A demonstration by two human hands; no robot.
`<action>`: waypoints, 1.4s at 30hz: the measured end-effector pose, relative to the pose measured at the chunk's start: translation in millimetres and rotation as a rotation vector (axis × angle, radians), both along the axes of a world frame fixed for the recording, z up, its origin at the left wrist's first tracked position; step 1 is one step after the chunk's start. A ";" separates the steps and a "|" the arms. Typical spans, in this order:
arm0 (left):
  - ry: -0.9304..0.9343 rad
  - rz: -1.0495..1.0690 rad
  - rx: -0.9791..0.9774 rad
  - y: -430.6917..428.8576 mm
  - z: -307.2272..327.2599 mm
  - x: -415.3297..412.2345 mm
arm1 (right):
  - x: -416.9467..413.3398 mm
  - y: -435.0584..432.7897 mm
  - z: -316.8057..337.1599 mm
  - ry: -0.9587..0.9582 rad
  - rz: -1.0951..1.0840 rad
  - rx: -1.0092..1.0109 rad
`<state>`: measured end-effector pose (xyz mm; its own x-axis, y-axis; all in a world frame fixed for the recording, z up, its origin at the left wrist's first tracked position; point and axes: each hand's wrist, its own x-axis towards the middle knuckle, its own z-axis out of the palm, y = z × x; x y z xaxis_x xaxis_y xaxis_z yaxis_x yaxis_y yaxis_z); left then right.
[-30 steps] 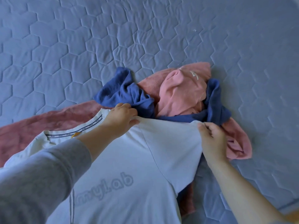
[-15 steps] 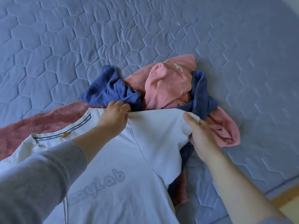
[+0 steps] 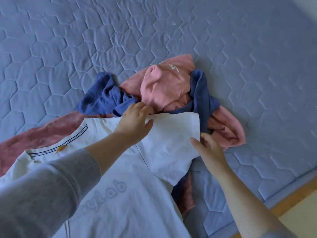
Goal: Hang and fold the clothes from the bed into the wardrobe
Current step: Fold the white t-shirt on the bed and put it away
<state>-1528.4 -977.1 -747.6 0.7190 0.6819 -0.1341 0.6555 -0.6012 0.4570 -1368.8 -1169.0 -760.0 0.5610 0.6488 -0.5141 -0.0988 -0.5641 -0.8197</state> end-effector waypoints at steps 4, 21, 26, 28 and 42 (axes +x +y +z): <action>-0.039 -0.130 -0.033 -21.3 4.1 41.5 | -12.1 -27.4 -5.8 0.029 0.097 -0.001; -0.169 0.034 -0.325 -11.0 16.1 80.5 | 1.4 -68.3 -18.9 -0.409 0.362 -0.434; -0.240 0.057 -0.306 -13.0 37.1 70.7 | -11.4 -61.7 -11.9 -0.410 0.129 -0.336; -0.264 0.061 -0.317 -14.4 46.3 64.3 | -15.1 -62.3 -9.8 -0.392 0.022 -0.314; -0.287 0.156 -0.113 -21.3 75.7 -56.2 | -114.7 -91.4 40.9 -0.646 0.112 0.018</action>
